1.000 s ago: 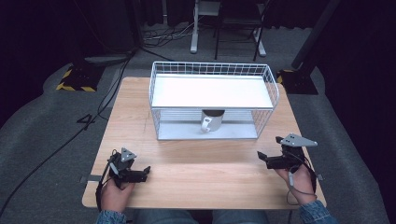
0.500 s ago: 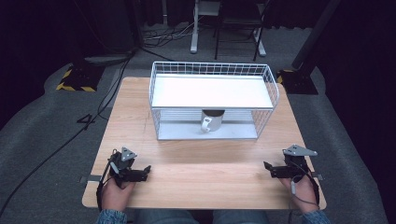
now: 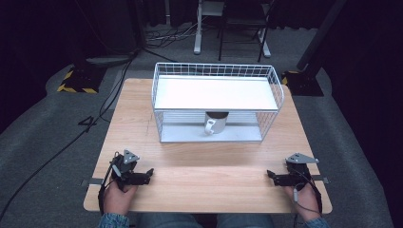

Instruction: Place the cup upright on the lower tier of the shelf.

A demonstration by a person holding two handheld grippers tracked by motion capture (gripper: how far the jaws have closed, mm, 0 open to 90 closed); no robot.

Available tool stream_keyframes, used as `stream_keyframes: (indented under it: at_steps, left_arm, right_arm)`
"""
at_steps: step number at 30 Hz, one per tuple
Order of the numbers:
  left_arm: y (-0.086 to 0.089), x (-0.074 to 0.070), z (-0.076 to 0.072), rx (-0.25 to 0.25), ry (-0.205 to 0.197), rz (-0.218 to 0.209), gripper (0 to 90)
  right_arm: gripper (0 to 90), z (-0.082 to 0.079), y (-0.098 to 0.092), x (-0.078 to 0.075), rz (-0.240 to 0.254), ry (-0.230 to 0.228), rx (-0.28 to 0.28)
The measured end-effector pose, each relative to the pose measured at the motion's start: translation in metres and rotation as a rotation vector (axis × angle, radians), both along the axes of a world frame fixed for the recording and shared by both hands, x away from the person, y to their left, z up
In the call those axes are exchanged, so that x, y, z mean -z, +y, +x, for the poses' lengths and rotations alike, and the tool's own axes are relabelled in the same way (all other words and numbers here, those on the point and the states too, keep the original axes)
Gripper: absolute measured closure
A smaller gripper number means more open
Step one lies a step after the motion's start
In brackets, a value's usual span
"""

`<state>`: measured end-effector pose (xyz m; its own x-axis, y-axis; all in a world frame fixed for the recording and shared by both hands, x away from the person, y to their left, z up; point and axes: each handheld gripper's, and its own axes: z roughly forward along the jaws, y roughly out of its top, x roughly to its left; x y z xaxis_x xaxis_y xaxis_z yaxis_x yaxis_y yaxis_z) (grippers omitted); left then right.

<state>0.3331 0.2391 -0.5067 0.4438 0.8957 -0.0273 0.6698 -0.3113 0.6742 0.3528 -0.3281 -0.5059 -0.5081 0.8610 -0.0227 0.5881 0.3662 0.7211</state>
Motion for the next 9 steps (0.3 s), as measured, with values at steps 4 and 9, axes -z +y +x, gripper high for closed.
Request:
stream_keyframes:
  at_steps: [4,9]
  left_arm:
    - [0.0,0.0,0.0001,0.0,0.0,0.001,2.9]
    - [0.0,0.0,0.0,0.0,0.0,0.0,2.9]
  right_arm:
    - [1.8,0.0008,-0.0005,0.0003,0.007,0.013,-0.016]
    - [1.5,0.0013,0.0003,0.0006,0.008,0.015,-0.012]
